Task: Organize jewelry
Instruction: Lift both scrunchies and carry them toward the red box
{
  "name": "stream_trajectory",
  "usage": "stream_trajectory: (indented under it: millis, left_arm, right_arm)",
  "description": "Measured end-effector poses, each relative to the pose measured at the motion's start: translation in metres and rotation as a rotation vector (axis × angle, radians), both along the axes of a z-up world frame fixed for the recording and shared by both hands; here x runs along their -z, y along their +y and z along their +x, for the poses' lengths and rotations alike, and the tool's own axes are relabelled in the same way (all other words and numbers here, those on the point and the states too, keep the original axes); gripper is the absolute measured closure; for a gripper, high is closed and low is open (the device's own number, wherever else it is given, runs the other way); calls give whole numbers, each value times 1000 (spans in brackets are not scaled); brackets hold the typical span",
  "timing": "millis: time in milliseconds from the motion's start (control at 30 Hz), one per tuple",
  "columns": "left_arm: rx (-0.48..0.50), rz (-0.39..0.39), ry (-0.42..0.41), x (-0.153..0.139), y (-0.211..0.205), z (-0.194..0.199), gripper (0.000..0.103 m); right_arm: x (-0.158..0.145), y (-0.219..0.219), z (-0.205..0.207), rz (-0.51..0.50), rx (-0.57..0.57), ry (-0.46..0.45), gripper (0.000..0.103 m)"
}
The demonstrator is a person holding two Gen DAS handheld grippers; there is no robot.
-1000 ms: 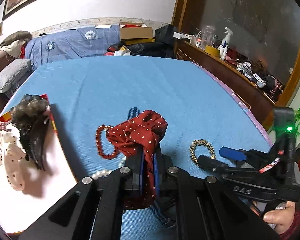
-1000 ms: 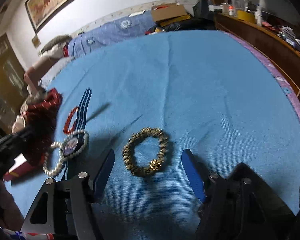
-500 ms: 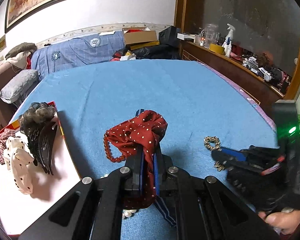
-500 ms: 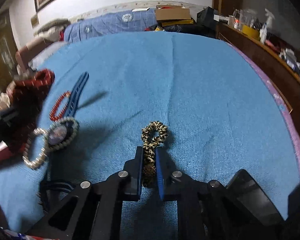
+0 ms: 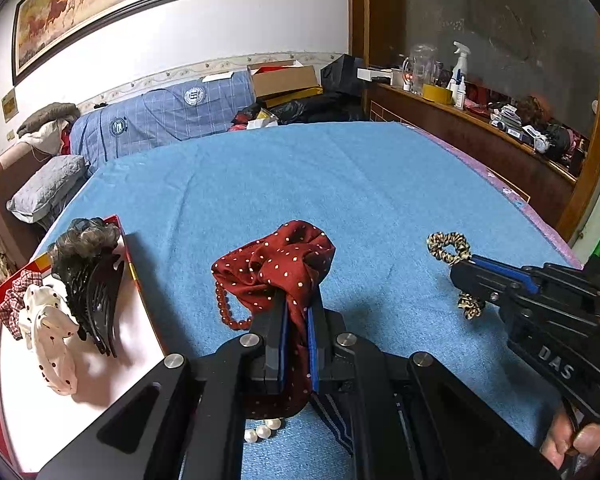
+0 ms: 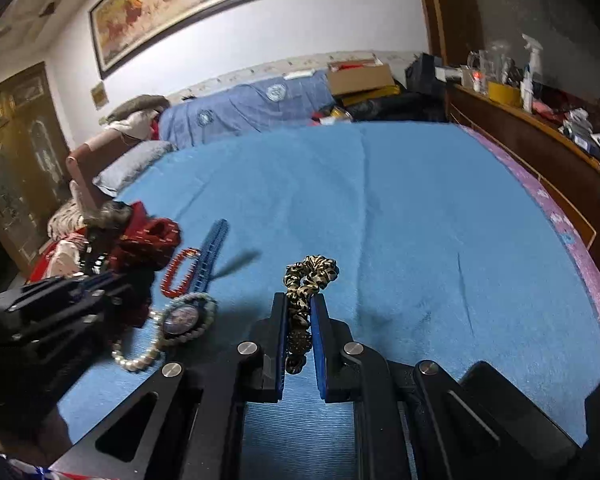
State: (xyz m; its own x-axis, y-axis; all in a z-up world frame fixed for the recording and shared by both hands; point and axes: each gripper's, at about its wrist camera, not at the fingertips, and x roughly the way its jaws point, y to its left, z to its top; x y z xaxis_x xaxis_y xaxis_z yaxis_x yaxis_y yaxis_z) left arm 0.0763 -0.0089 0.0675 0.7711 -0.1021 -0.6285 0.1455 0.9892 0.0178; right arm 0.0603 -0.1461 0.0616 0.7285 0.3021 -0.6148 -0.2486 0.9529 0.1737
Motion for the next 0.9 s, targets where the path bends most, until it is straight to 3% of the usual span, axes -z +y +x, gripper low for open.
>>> stream_trajectory:
  millis: [900]
  left_arm:
    - [-34, -4, -40, -5, 5, -4, 96]
  right_arm:
    - [-9, 8, -14, 20, -45, -55, 91]
